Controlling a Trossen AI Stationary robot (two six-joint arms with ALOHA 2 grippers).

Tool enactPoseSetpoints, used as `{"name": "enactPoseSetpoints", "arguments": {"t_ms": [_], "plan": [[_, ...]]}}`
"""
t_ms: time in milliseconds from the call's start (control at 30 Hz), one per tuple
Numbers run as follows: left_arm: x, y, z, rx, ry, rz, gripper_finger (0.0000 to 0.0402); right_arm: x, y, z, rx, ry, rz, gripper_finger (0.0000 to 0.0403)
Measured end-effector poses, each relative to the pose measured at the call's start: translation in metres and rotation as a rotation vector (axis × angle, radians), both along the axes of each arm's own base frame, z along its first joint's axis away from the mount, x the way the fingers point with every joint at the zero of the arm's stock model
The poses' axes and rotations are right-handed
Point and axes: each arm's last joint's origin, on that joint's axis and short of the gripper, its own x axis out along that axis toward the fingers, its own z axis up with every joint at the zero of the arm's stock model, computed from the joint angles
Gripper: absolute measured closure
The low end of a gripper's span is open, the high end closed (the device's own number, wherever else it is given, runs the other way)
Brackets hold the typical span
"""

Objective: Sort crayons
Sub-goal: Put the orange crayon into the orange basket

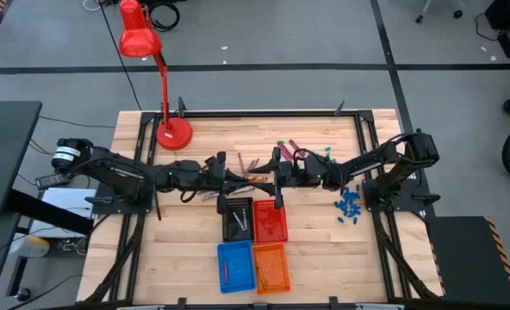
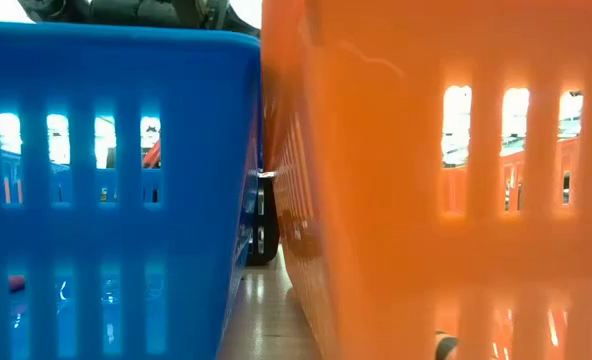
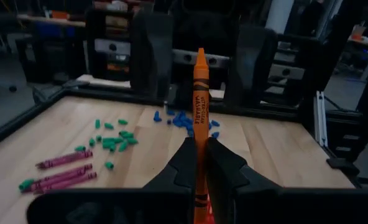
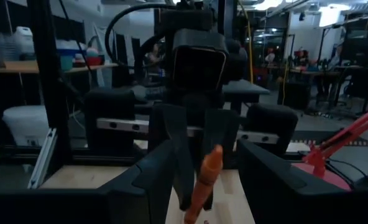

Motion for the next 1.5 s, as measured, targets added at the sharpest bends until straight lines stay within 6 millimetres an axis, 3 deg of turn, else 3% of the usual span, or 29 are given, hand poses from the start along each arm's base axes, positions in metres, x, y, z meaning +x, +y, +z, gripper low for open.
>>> {"name": "enactPoseSetpoints", "arguments": {"t_ms": [367, 633, 767, 833, 1167, 1500], "plan": [[0.005, 0.000, 0.005, 0.063, -0.109, -0.004, 0.0378, 0.000, -0.001, 0.004, -0.004, -0.038, -0.002, 0.0243], [0.005, 0.000, 0.005, 0.062, -0.107, 0.000, 0.0373, 0.000, -0.001, 0.004, -0.009, -0.040, -0.002, 0.0331], [0.005, 0.000, 0.005, 0.063, -0.101, 0.008, 0.0350, 0.000, -0.001, 0.003, -0.008, -0.033, -0.007, 0.0373], [0.005, 0.001, 0.003, 0.067, -0.085, 0.044, 0.0331, 0.000, -0.003, 0.002, -0.009, -0.025, -0.018, 0.0376], [0.001, -0.001, -0.020, 0.202, 0.172, 0.036, 0.0228, 0.001, -0.009, -0.009, 0.131, 0.090, -0.127, 0.0352], [-0.013, -0.017, -0.049, 0.231, 0.496, -0.055, 0.0217, -0.001, 0.010, -0.023, 0.519, 0.233, -0.047, 0.0355]]}}
